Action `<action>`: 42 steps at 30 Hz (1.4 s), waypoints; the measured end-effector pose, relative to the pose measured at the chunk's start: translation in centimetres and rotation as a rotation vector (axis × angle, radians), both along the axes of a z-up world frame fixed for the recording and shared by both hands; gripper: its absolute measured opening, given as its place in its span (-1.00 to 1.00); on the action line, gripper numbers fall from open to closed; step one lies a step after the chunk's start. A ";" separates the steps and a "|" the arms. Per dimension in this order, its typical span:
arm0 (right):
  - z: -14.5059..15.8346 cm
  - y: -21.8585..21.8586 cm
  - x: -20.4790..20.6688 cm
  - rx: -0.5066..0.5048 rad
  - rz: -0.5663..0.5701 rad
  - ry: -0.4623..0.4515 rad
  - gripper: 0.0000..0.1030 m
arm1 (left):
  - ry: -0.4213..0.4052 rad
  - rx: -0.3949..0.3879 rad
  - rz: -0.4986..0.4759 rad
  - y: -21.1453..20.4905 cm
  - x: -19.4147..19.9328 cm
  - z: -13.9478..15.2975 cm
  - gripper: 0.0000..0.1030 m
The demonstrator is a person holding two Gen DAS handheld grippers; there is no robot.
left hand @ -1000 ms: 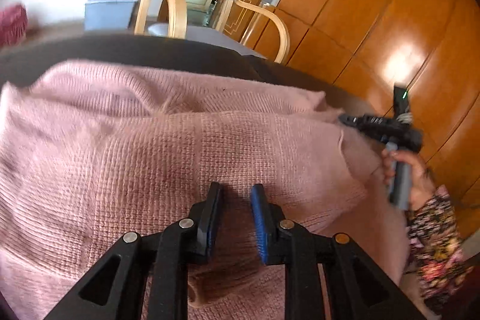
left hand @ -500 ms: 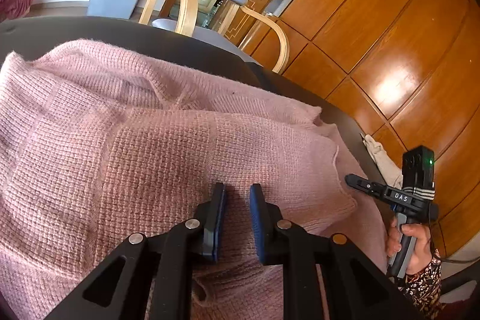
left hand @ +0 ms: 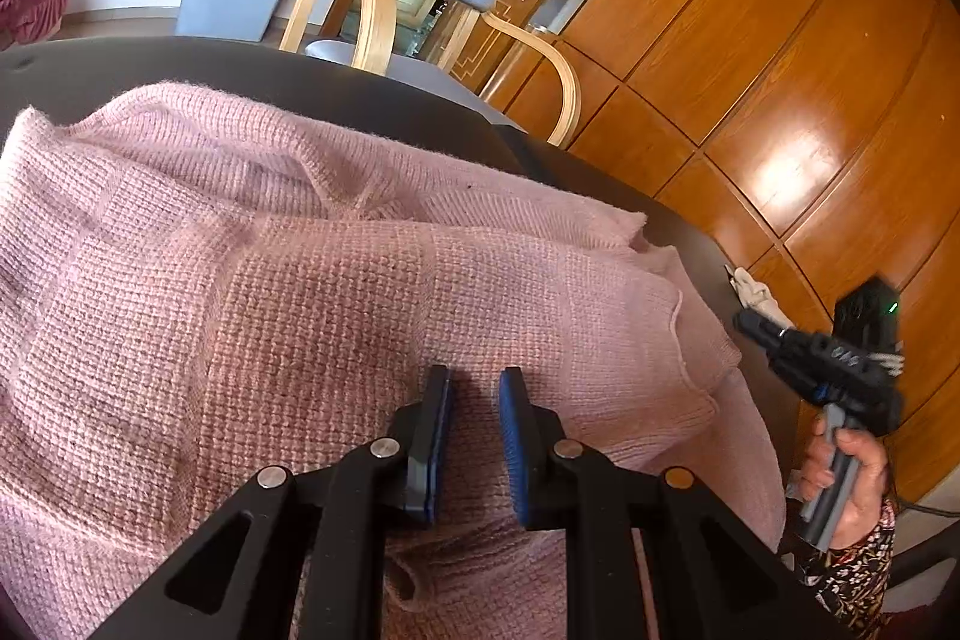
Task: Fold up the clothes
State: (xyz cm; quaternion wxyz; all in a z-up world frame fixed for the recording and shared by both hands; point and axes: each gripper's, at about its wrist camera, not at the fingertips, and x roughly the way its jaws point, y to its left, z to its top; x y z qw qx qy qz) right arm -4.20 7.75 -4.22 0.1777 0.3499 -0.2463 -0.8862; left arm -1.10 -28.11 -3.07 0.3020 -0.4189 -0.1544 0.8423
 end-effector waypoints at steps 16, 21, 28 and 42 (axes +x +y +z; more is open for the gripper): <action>-2.2 -5.8 -4.2 0.251 -0.025 -0.097 -0.89 | -0.001 0.011 0.001 -0.1 -0.7 -0.2 -0.67; 0.4 -10.4 -2.8 0.186 0.129 0.051 -0.87 | 0.001 0.007 0.009 -0.1 -0.6 0.2 -0.67; -1.3 -17.4 -4.1 0.320 0.277 0.037 -0.87 | 0.006 -0.025 0.105 -3.1 -2.7 1.2 -0.62; -1.8 -17.8 -3.7 0.357 0.267 0.041 -0.87 | -0.092 0.162 0.372 -17.0 -9.6 -1.8 -0.74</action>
